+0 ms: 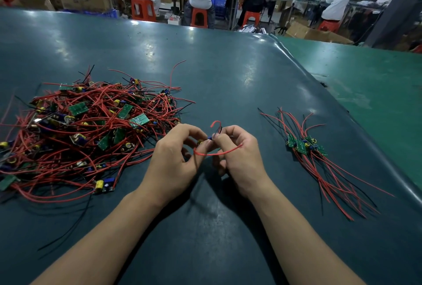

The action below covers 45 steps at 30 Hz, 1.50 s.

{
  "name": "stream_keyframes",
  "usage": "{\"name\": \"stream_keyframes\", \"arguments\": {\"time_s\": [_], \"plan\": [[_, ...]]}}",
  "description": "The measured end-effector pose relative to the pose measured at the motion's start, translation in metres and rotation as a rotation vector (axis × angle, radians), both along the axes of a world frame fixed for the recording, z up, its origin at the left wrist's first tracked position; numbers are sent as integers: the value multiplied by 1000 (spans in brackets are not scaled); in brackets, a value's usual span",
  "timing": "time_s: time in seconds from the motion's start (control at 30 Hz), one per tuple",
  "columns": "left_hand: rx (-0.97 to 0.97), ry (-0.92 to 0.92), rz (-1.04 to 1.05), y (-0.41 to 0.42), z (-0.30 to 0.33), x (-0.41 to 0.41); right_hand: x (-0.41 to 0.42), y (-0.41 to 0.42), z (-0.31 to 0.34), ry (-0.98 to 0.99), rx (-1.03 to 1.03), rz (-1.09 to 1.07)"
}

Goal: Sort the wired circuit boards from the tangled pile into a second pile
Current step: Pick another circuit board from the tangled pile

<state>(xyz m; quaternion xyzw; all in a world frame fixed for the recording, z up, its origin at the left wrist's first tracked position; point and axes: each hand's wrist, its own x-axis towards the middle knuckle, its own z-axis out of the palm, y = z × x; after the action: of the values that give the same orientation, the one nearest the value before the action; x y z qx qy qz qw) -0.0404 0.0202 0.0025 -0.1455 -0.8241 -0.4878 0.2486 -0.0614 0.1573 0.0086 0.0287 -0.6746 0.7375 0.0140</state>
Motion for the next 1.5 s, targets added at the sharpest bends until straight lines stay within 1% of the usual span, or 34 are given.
{"name": "stream_keyframes", "arguments": {"time_s": [0.13, 0.27, 0.43, 0.53, 0.63, 0.7, 0.83, 1.0, 1.13, 1.23, 1.37, 1.43, 1.5], "plan": [[-73, 18, 0, -2, 0, -2, 1, -1, 0, 25, 55, 4], [-70, -28, -2, 0, 1, 0, 0, 0, -1, 24, 10, -2], [-82, -54, -13, -2, 1, 0, 0, 0, -3, 15, 61, -28], [-65, -9, -4, -2, 3, 0, 1, 1, -2, 27, 35, 2], [-58, 78, 24, -3, 3, 0, 2, 0, -1, 40, -13, 34], [-27, 106, 38, -3, 2, 0, 2, -1, 0, 29, -44, 20], [108, 94, 64, -1, 2, -2, -1, 1, 3, 29, -71, -57], [113, 162, 4, 1, 2, -3, -7, 6, 7, 27, -195, -191], [89, 228, -18, 0, 0, -4, -14, 18, 12, -56, -409, -279], [66, 263, -45, 1, -1, -3, -15, 23, 14, -128, -557, -207], [74, 241, -91, -1, -2, -2, -15, 28, 18, -286, -735, 8], [78, 231, -118, -1, -2, -1, -14, 28, 17, -329, -782, 54], [72, 236, -118, -1, -2, -1, -15, 28, 16, -312, -755, 41]]}}
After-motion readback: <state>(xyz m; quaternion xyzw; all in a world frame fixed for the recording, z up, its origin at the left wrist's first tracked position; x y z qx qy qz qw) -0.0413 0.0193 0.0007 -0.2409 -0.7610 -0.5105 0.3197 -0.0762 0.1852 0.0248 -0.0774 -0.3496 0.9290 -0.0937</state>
